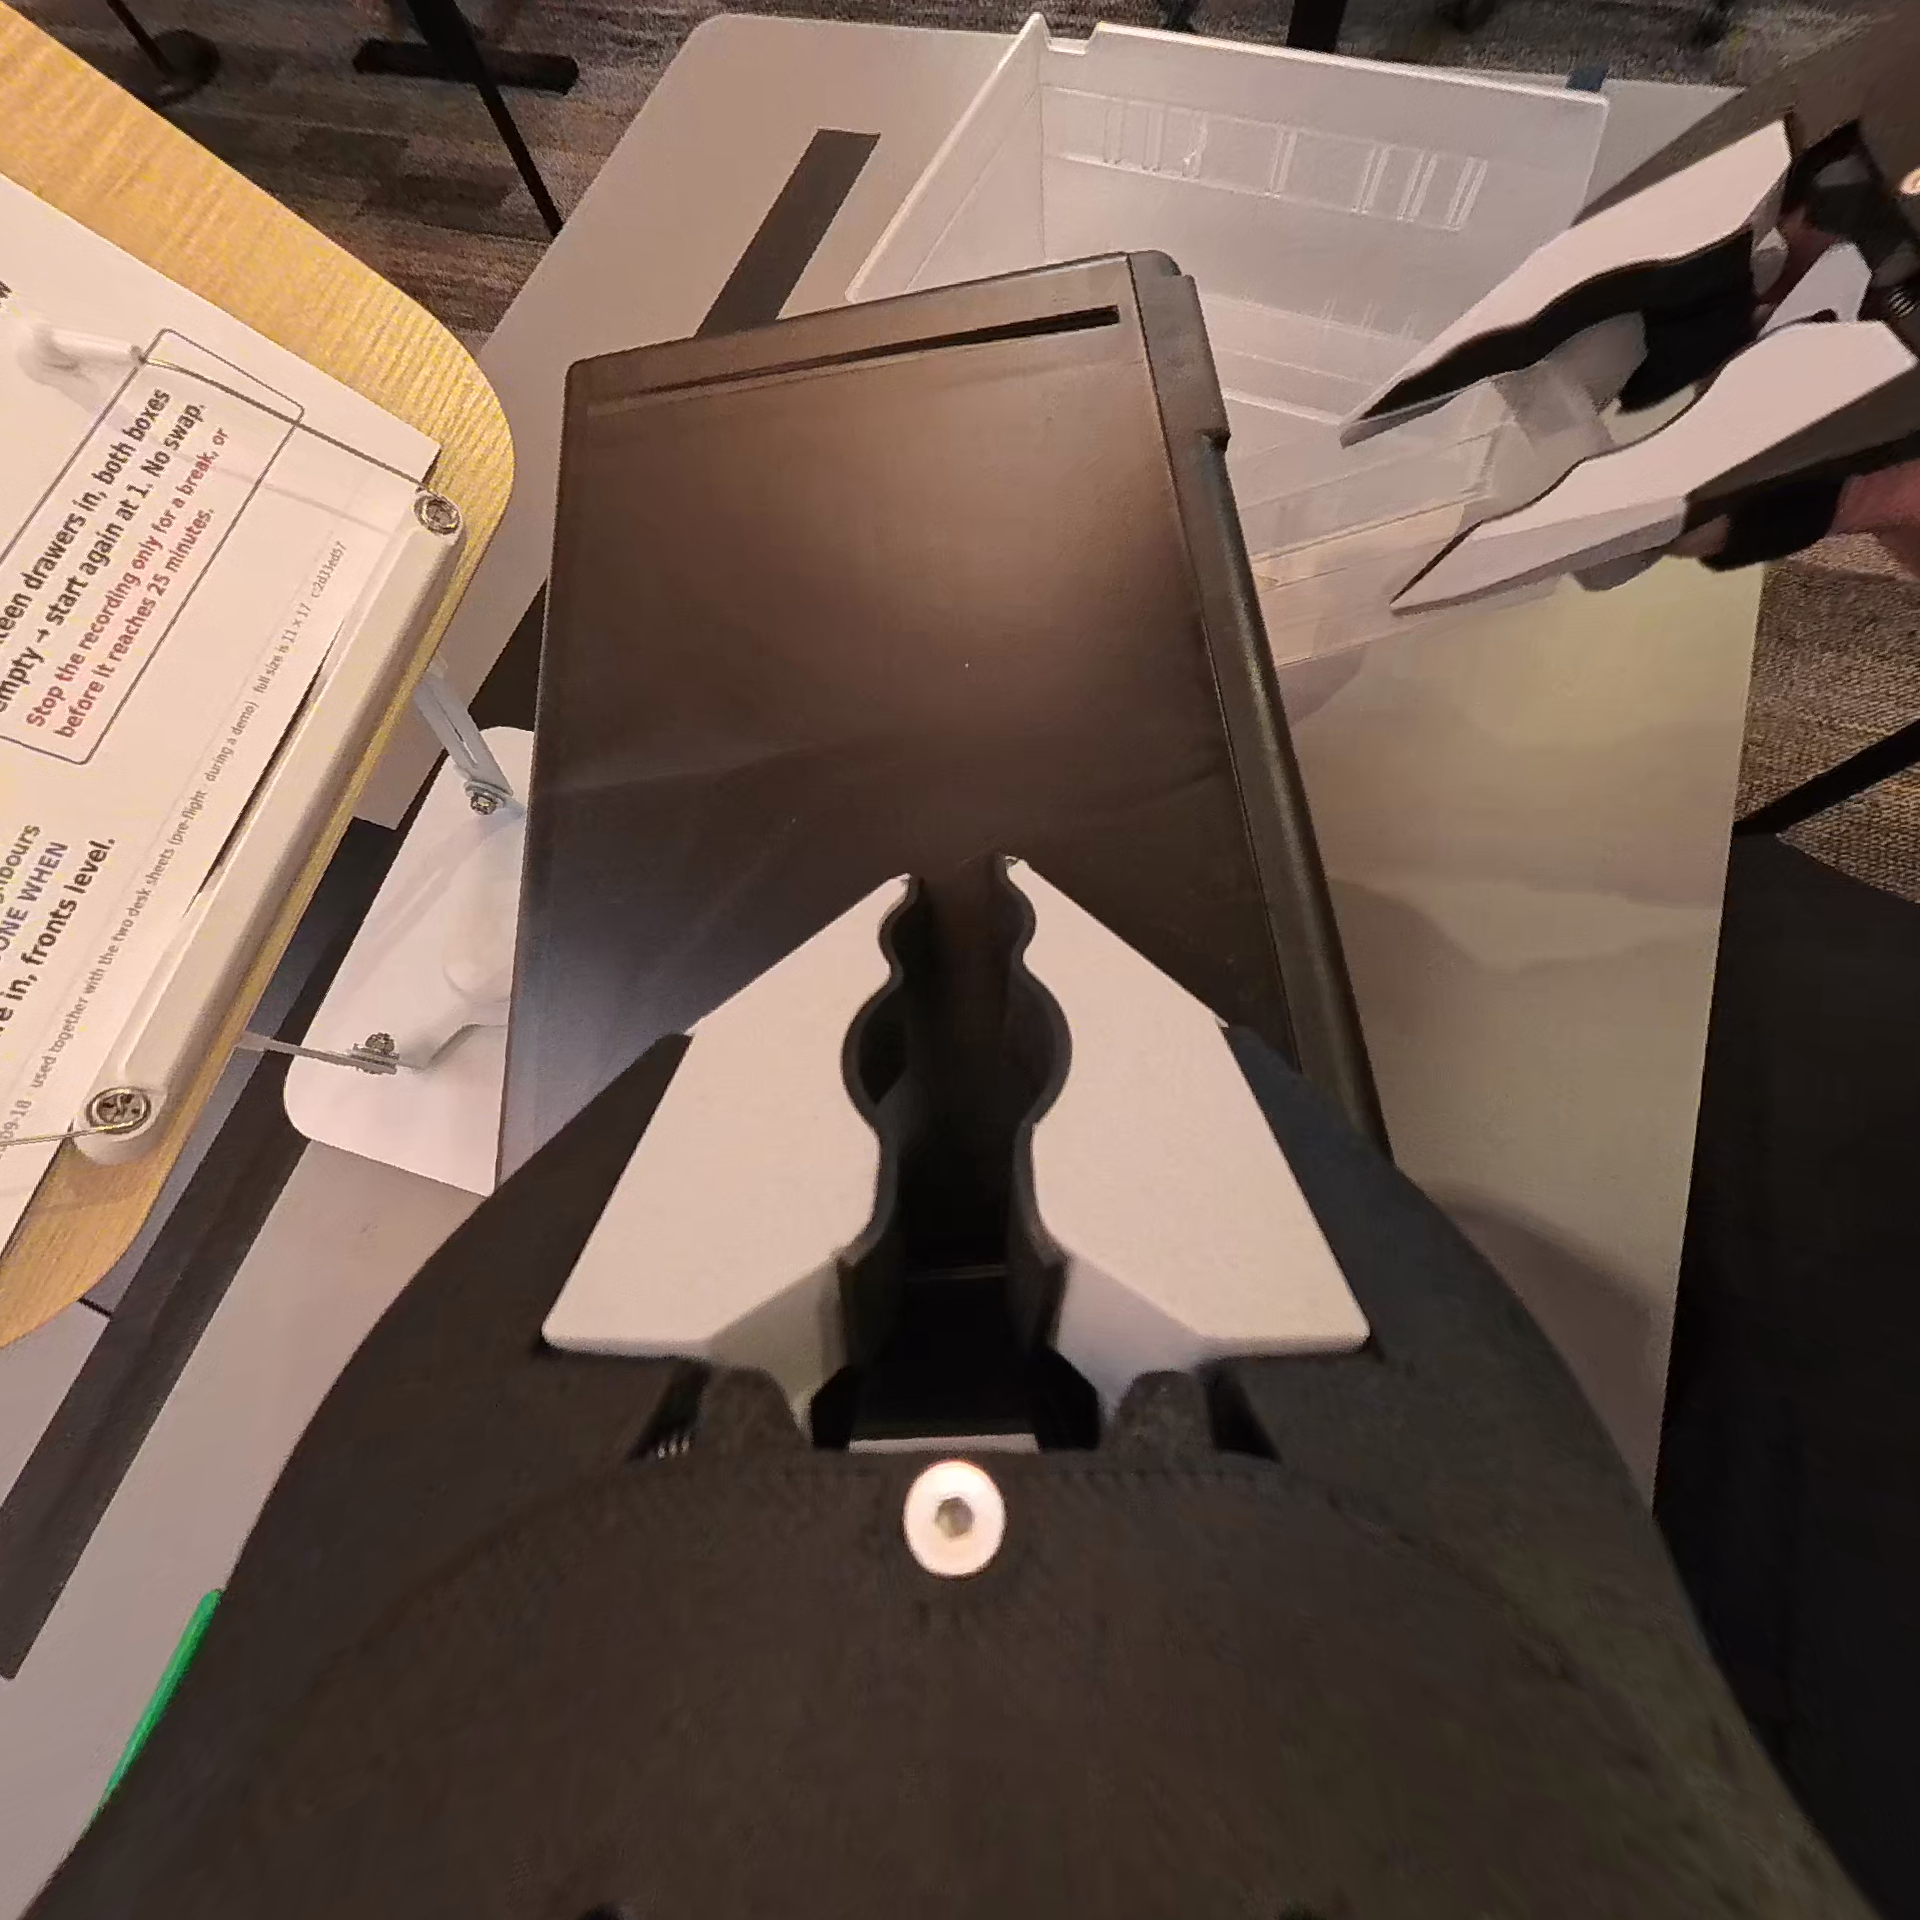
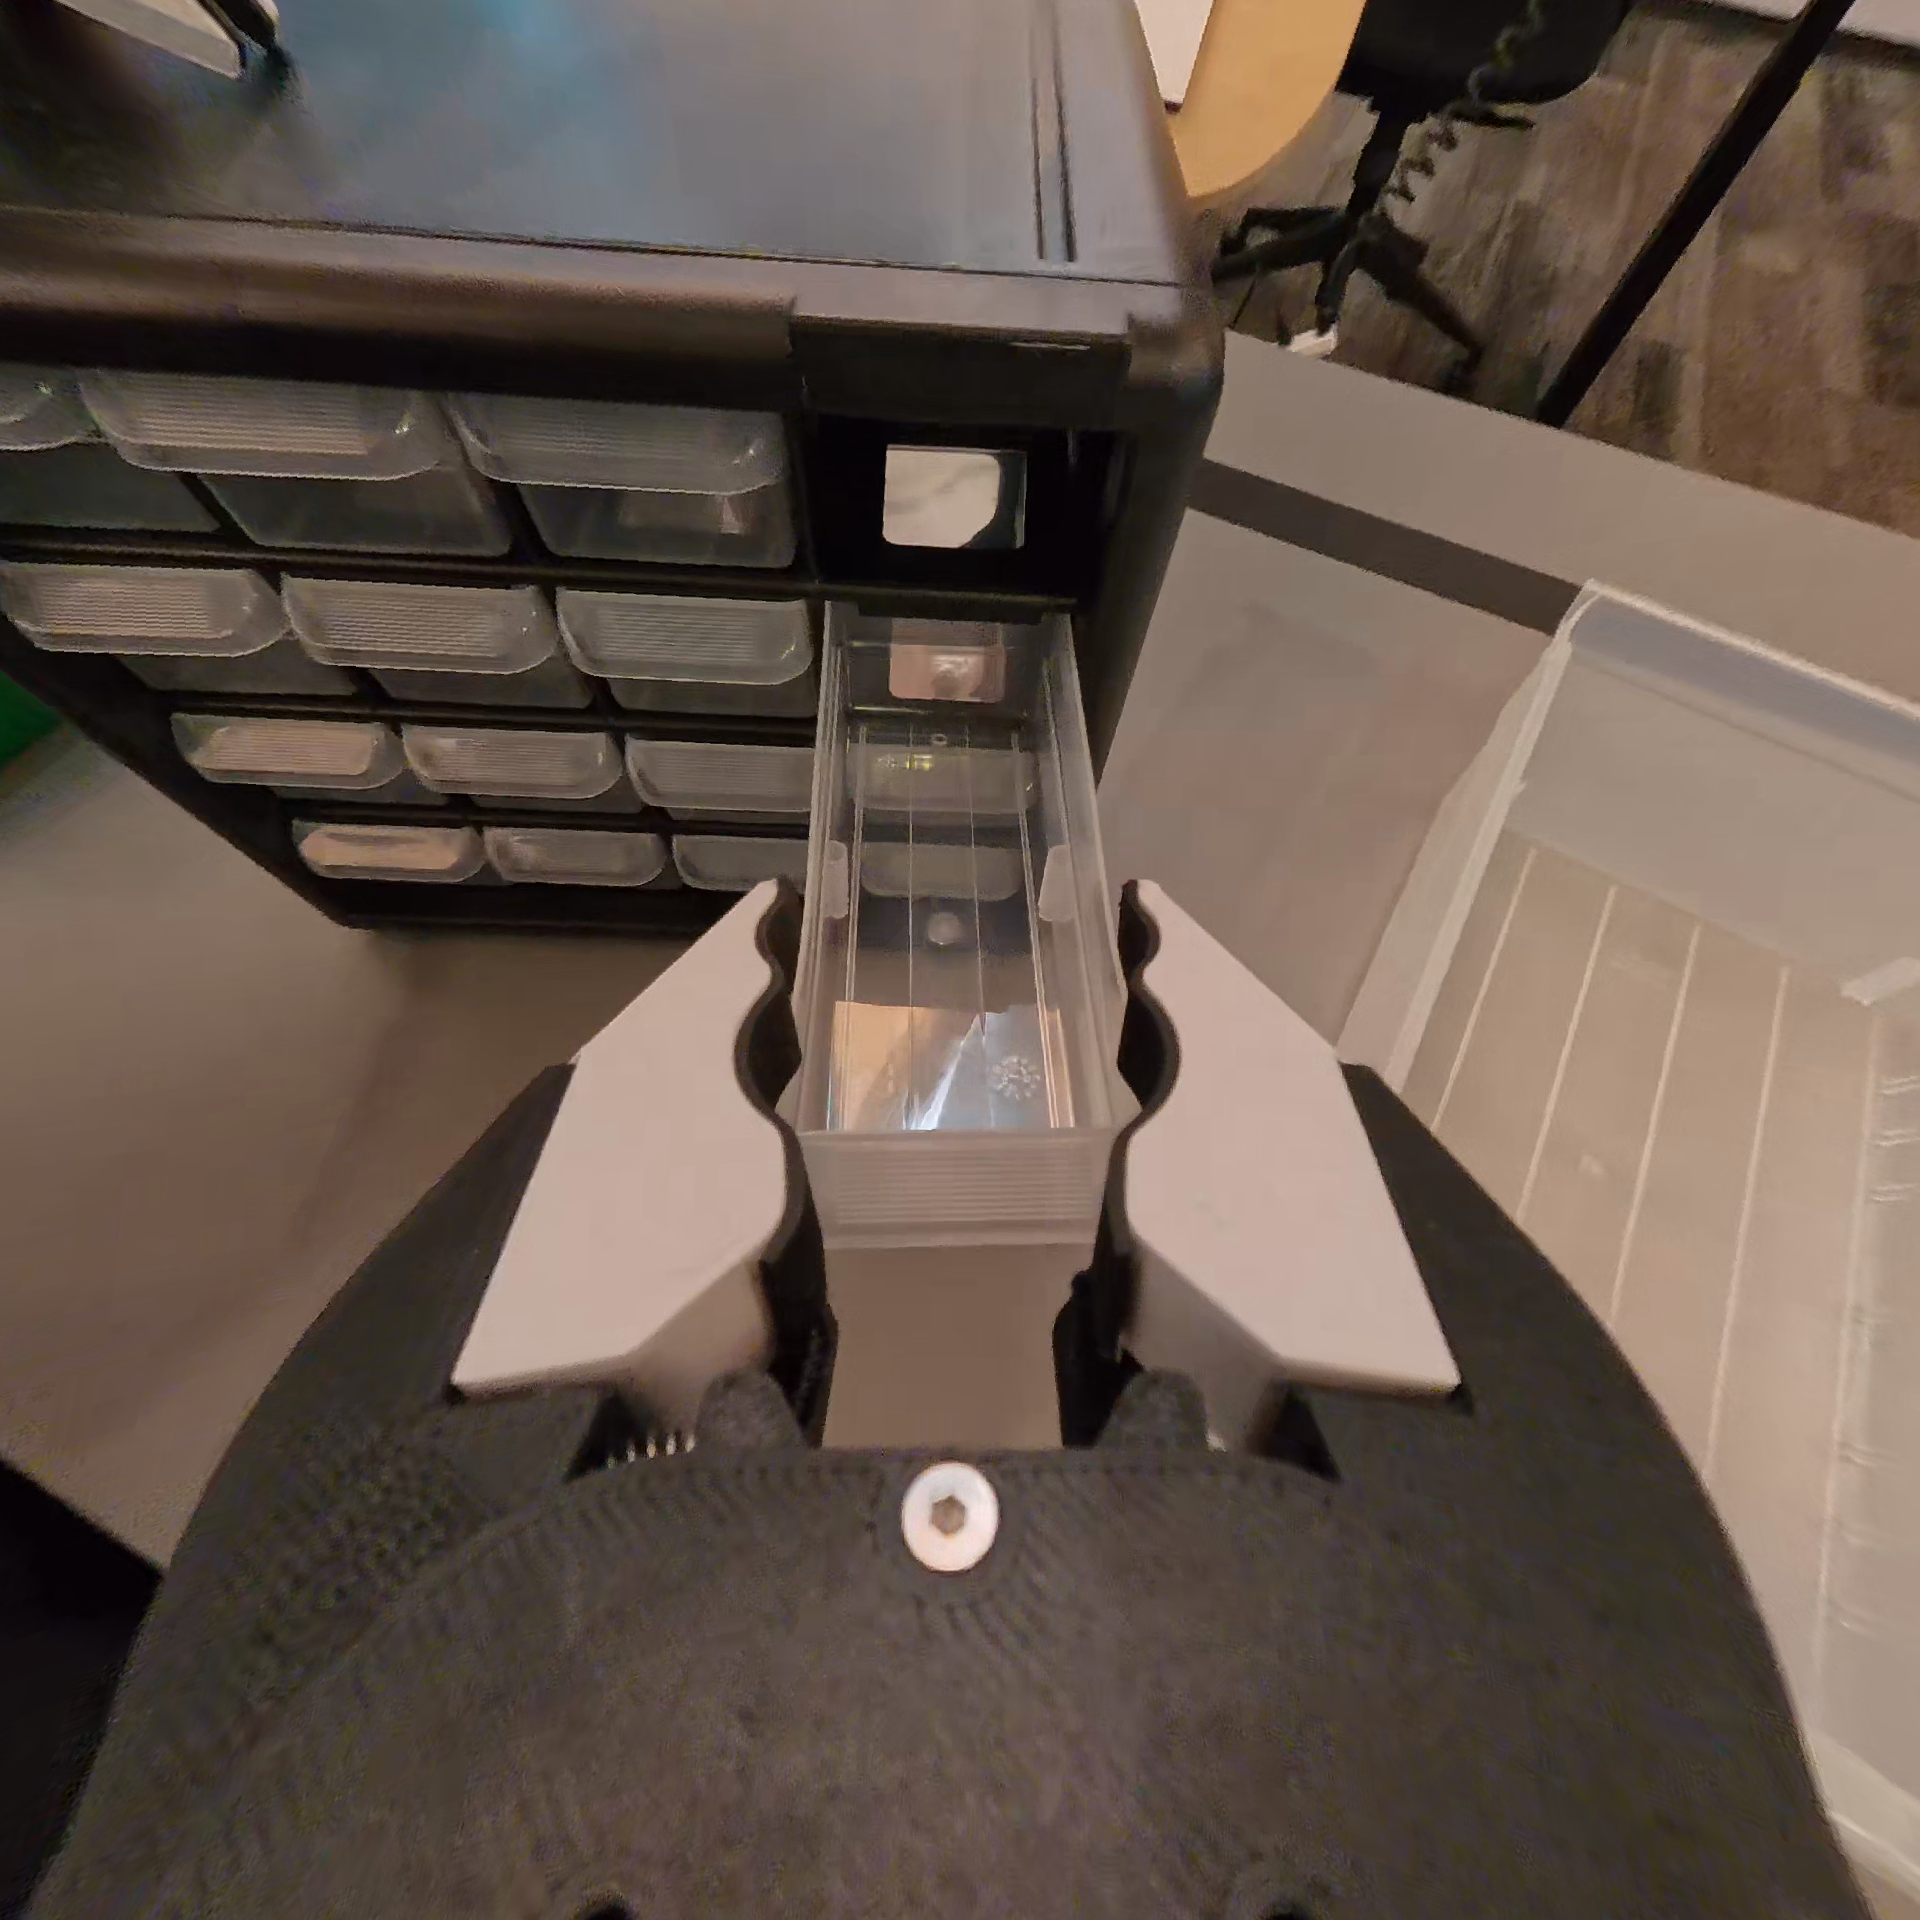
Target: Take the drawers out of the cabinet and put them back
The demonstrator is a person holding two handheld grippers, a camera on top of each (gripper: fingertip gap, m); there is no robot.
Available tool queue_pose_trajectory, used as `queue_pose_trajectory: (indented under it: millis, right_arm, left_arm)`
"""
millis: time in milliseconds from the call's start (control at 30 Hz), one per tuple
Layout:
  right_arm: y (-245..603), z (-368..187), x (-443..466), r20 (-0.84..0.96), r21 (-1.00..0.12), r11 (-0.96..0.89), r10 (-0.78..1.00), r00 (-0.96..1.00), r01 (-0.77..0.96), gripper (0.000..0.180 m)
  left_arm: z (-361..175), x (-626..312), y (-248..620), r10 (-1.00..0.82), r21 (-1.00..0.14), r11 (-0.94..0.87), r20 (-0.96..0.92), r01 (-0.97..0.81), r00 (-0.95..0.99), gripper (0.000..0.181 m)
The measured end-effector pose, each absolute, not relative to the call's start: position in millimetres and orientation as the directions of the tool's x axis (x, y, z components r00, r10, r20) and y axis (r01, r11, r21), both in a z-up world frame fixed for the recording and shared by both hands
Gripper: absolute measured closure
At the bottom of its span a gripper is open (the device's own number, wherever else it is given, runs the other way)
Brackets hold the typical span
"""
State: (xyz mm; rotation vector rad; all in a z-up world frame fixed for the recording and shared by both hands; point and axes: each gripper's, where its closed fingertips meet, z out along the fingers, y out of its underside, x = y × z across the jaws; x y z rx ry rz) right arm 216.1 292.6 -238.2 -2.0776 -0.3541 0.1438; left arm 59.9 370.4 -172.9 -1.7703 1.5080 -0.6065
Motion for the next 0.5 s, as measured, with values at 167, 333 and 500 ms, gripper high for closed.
queue_pose_trajectory:
  millis: [167,333,500]
  right_arm:
    - [306,-248,209,0.083,-0.862,-0.455,0.306,0.948,0.223,0.121]
    - [325,-271,196,0.069,-0.788,-0.545,0.387,0.920,0.288,0.083]
    - [300,-260,191,0.062,-0.691,-0.543,0.613,0.787,0.477,0.057]
  left_arm:
    - [-173,60,370,-0.975,-0.771,-0.056,-0.095,-0.634,0.201,0.170]
    - [-173,60,370,-0.976,-0.772,-0.059,-0.090,-0.633,0.200,0.170]
    - [-173,60,370,-0.975,-0.772,-0.058,-0.091,-0.633,0.201,0.170]
